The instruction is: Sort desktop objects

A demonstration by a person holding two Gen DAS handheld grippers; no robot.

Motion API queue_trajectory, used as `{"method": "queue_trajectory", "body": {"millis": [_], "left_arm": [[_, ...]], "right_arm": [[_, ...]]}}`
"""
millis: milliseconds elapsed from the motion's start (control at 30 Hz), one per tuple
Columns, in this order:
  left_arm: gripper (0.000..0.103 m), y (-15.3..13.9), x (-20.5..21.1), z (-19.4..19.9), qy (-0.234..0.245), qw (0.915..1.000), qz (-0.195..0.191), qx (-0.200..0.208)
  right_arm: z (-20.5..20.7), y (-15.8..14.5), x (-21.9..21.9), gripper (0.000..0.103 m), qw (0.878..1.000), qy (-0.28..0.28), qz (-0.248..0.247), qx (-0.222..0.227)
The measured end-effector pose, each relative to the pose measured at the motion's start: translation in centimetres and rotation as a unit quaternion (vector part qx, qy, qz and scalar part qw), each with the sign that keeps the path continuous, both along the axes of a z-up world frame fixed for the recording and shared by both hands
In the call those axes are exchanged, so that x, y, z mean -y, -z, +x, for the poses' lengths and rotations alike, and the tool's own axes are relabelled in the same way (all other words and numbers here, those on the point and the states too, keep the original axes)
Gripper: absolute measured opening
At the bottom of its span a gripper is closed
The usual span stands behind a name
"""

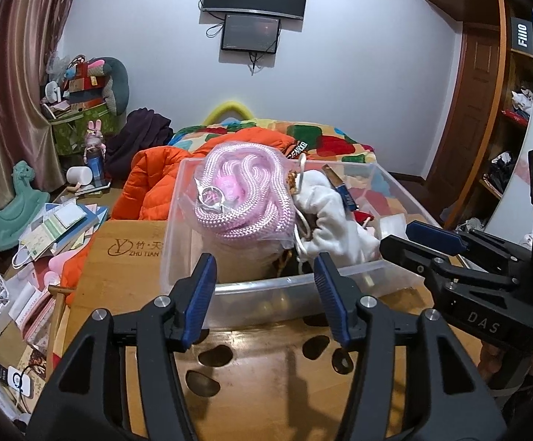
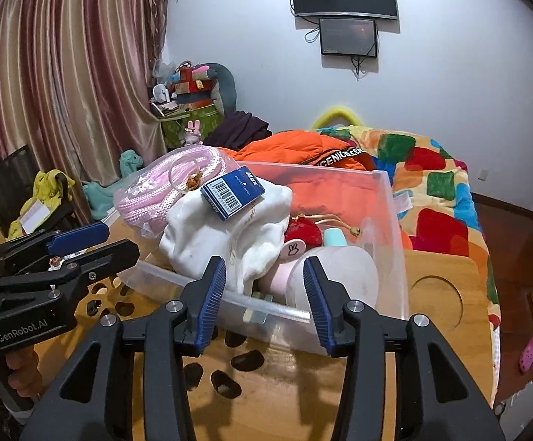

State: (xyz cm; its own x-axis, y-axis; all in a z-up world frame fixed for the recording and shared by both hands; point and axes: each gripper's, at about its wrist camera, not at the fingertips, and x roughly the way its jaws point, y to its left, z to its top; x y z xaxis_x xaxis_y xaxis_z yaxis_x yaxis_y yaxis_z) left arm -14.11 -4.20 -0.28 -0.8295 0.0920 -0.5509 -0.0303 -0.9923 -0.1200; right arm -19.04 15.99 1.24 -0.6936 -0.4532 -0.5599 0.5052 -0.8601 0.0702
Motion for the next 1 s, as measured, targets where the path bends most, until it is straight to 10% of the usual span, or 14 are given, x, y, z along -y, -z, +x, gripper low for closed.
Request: {"method": "queue_trajectory", "body": {"millis": [533, 700, 1000], "left_arm": [[0.09, -1.9, -1.3, 3.8, -0.004, 0.9995, -0.017, -0.025], [0.094, -2.3, -1.5, 4.9, -0.002, 0.9994, -0.019, -0.03], [0.095, -2.3, -2.0, 7.0, 0.0, 0.9992, -0.023, -0.034]], "right_arm": [[4.4, -1.7, -2.2, 0.058, 0.999, 0.042, -0.01, -0.028], [5.7, -2.0, -2.8, 0.081, 0.998, 0.051, -0.013, -0.025], [8.4, -2.4, -4.1, 0.088, 0.997, 0.055, -0.041, -0.025]]}}
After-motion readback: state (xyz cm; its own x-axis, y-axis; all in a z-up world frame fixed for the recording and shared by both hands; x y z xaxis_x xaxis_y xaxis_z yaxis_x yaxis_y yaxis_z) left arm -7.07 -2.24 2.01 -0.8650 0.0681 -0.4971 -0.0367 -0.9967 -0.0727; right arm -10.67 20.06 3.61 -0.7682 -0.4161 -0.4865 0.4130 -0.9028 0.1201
